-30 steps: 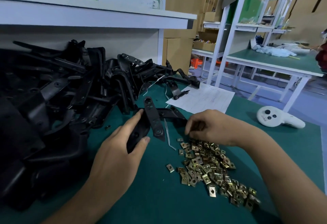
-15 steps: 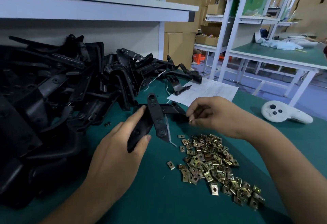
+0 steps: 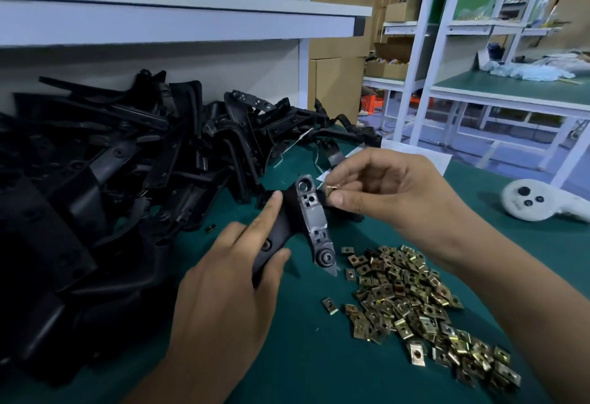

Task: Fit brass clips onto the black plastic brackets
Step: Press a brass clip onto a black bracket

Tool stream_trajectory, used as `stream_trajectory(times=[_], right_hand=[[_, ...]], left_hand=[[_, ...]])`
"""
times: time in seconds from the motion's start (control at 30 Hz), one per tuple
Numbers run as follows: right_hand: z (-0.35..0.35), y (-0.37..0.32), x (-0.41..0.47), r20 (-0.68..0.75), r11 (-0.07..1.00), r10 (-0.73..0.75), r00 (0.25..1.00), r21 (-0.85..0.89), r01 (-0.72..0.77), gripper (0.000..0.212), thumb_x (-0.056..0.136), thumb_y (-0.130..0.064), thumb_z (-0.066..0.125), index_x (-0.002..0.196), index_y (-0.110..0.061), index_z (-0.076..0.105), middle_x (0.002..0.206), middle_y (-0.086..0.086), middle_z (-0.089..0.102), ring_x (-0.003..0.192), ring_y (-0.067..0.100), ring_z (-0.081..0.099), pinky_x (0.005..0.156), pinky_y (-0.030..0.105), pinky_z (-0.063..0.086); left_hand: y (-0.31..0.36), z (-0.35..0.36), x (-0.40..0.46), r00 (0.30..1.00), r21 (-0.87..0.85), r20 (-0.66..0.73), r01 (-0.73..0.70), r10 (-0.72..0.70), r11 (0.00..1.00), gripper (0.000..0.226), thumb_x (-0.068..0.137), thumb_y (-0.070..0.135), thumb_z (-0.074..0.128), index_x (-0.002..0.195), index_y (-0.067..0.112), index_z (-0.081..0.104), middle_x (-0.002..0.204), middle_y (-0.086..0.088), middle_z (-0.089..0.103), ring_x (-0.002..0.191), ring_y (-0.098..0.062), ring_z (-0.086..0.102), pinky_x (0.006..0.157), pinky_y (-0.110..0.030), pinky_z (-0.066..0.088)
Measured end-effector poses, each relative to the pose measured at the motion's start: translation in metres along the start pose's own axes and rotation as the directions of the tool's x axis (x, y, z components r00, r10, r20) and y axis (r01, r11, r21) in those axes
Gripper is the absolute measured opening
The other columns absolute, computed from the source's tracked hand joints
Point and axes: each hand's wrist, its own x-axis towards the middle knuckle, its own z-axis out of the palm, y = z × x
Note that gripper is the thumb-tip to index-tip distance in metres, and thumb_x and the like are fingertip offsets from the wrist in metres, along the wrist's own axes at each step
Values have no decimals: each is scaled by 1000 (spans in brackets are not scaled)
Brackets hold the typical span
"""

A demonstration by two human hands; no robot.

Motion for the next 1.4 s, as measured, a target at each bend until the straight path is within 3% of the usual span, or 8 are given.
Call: stream_trajectory(times=[0.23,0.4,0.53,0.8,1.03,1.27,1.4], right_hand=[[3,0,0,46,967,119,992,222,-127,23,82,3,74,105,4,72,86,18,76,79,24,75,77,30,62],[3,-2,-2,124,950,173,977,240,-199,19,87,0,70,106,1,73,93,15,78,82,22,77,75,29,62],[1,-5,-3,157,933,188,970,280,-226,18,85,-1,71,103,1,75,93,16,79,82,23,78,74,28,62],[-14,-12,-6,236,963,184,954,150,-223,17,79,1,76,96,5,75,90,29,76,79,35,78,72,37,64],[-21,-13,-8,273,966,250,929,1,-260,15,75,1,78,89,4,76,86,28,76,76,39,78,69,38,65],[-21,-12,-7,309,953,258,915,76,-294,20,75,-2,79,94,1,74,87,29,75,73,38,78,65,37,63],[-22,-12,-8,336,954,228,914,113,-279,14,76,1,77,90,0,74,87,30,75,72,37,77,65,38,64]], left_hand=[[1,-3,0,1000,-10,7,-13,13,1000,71,96,58,49,152,70,6,93,21,49,87,-2,55,54,-27,50],[0,-3,0,1000,-36,-17,-18,18,999,72,96,57,53,152,69,11,98,24,47,85,-2,56,51,-18,41],[-1,-3,0,999,-31,-28,-31,30,999,71,95,56,53,152,69,12,96,24,49,82,-1,57,52,-19,46],[3,-4,-2,993,-36,48,-103,104,994,69,98,51,52,154,66,14,99,22,49,83,-6,57,57,-20,47],[3,-3,-4,983,-15,99,-153,154,988,66,102,51,44,153,68,7,101,24,46,76,-4,53,60,-24,49],[3,-3,-3,975,-68,138,-167,175,984,67,100,49,45,152,70,8,107,23,49,91,-4,57,68,-28,53],[2,-2,-5,969,-121,143,-184,201,975,68,99,47,47,150,72,10,105,18,52,88,-7,58,68,-31,53]])
